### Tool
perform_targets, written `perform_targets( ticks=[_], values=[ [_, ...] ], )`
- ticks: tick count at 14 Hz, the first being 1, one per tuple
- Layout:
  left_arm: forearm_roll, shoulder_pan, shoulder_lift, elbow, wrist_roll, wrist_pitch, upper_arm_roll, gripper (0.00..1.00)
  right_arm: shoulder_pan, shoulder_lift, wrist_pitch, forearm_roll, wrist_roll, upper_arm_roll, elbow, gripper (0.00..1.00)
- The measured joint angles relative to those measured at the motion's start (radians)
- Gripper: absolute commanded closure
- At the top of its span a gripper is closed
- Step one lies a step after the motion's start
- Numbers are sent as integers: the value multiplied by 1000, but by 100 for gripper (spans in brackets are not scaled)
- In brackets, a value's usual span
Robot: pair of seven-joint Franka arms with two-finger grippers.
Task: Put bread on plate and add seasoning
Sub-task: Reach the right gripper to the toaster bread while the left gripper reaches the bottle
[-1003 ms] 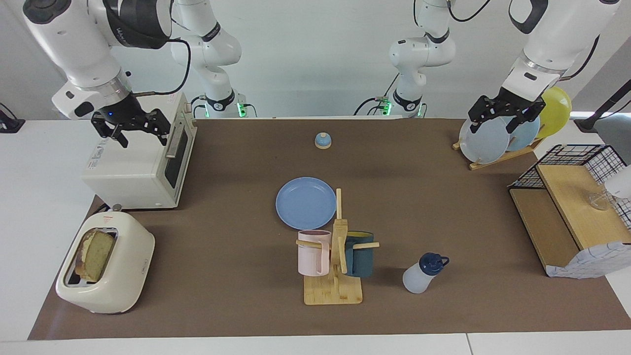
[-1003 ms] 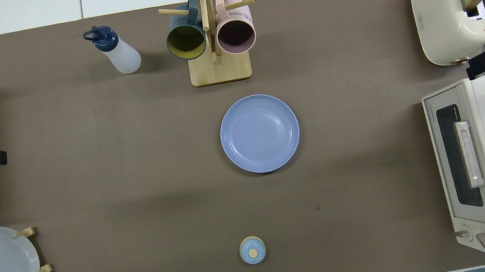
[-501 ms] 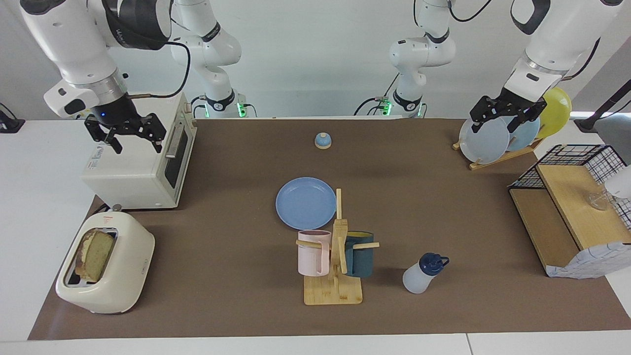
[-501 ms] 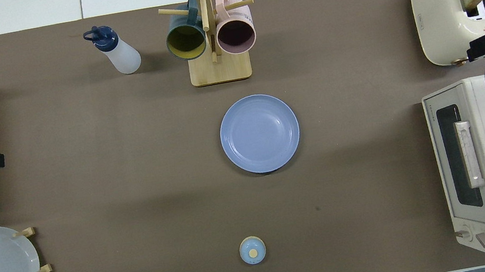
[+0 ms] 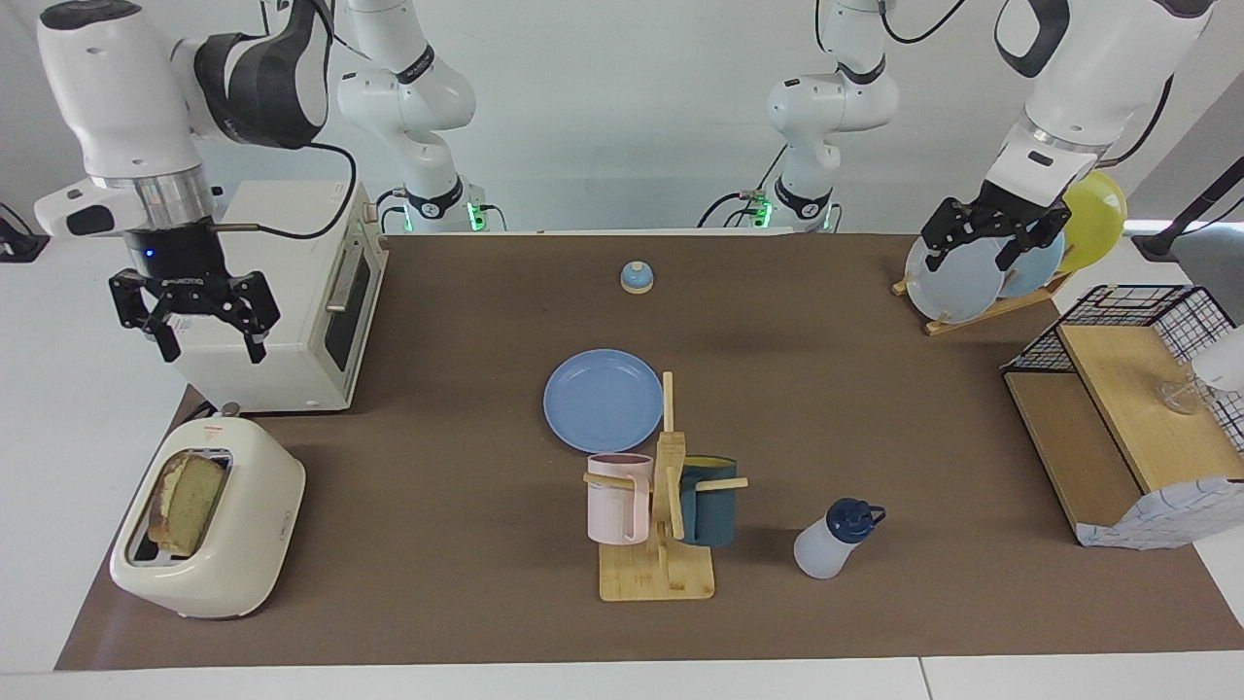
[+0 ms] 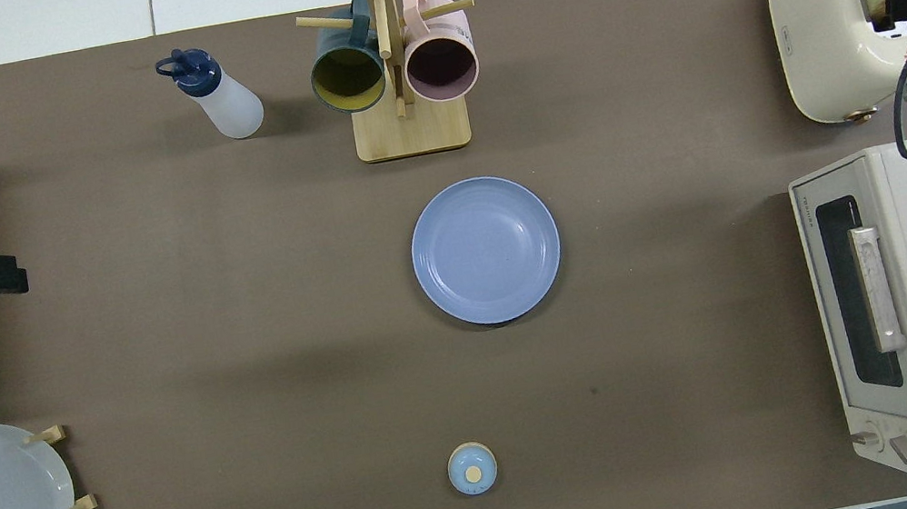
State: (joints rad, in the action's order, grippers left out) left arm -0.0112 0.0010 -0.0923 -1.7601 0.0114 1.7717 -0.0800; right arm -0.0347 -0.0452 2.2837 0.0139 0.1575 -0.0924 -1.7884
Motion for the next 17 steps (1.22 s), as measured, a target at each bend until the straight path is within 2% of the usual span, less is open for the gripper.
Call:
perform_targets(
  ticks=[2,4,6,8,10,13,14,15,16,17],
  values=[
    [0,-18,-44,-163,-15,243,-2,0,-12,-72,114,-32,30,0,4,0],
    [0,-49,-69,-315,-40,456,-3,0,-30,-154,165,-88,66,-1,47,0],
    [0,-89,-64,-428,-75,668,-5,0,-69,-216,194,-117,127,-2,89,0],
    [0,-129,-20,-509,-98,878,-6,0,-89,-247,229,-151,150,-2,108,10],
    [0,-154,80,-542,-106,1078,-7,0,-87,-254,243,-159,150,3,113,44],
    [0,-163,261,-543,-106,1361,-4,0,-84,-254,244,-161,150,6,113,48],
    [0,-173,308,-541,-106,1426,-1,0,-84,-254,244,-162,148,6,113,58],
    [0,-188,346,-539,-106,1481,6,0,-83,-254,244,-164,147,6,113,74],
    [0,-217,377,-537,-106,1528,29,0,-83,-255,244,-164,147,6,113,98],
    [0,-277,403,-536,-106,1567,88,0,-83,-255,242,-164,147,6,113,100]
  ],
)
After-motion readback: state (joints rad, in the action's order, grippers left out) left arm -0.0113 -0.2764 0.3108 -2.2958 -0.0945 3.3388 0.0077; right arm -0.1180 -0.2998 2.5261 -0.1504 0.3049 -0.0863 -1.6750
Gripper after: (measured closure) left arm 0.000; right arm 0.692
